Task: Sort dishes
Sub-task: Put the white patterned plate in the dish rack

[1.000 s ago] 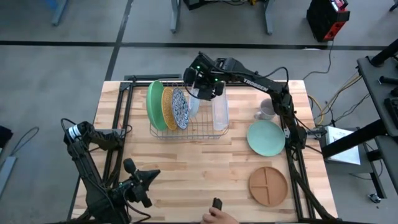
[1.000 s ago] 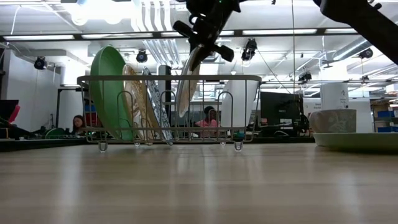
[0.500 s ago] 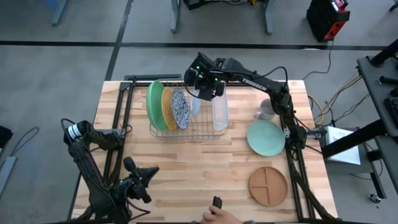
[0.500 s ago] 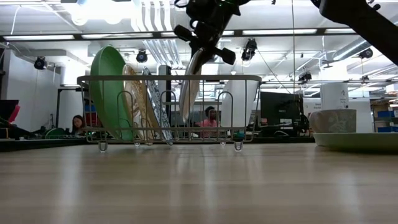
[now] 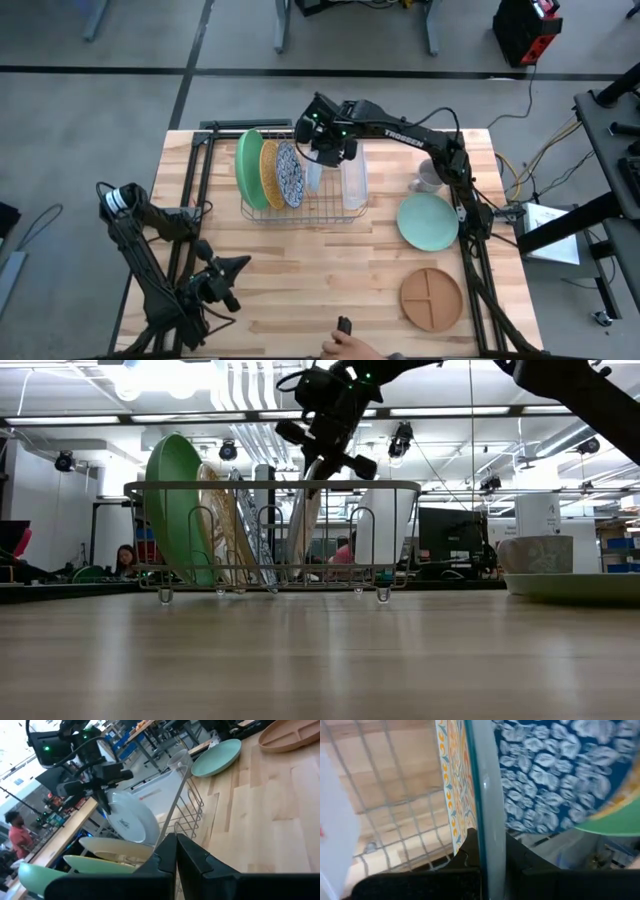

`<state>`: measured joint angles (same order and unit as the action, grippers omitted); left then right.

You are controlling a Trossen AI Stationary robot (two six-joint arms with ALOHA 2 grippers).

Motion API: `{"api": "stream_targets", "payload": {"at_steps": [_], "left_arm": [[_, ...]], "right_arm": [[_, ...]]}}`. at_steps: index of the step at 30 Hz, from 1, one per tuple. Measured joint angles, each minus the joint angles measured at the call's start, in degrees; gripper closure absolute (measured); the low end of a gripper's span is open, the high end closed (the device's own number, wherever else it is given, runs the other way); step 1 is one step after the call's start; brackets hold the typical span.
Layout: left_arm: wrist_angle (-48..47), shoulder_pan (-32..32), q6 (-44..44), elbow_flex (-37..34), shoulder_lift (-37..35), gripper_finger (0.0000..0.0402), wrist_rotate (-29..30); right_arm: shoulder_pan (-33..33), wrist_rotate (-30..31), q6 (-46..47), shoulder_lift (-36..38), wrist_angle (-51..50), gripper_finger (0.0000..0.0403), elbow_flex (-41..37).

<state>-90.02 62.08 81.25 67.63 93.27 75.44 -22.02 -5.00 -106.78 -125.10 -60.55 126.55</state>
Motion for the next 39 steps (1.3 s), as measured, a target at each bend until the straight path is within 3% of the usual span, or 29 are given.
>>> {"api": "stream_targets", "payload": {"at_steps": [9,16,24,39], "left_arm": [[0.11,-0.02,3.82,-3.24,-1.70,0.0401,-0.02],[0.22,-0.02,3.85,-3.19,-1.70,0.0401,-0.07],[0.30,-0.02,3.85,-3.19,-1.70,0.0401,-0.07],[0.55,-0.02,3.81,-3.19,-1.70,0.0401,-0.09]], "right_arm": [[0.02,-1.75,0.02,0.00,3.01,0.0390,-3.92],[0.13,-2.10,0.13,0.07,6.67,0.0357,-6.66],[0.13,-1.77,0.22,0.07,7.11,0.0357,-6.76],[0.13,-1.31,6.49,0.09,12.40,0.0301,-6.76]]}}
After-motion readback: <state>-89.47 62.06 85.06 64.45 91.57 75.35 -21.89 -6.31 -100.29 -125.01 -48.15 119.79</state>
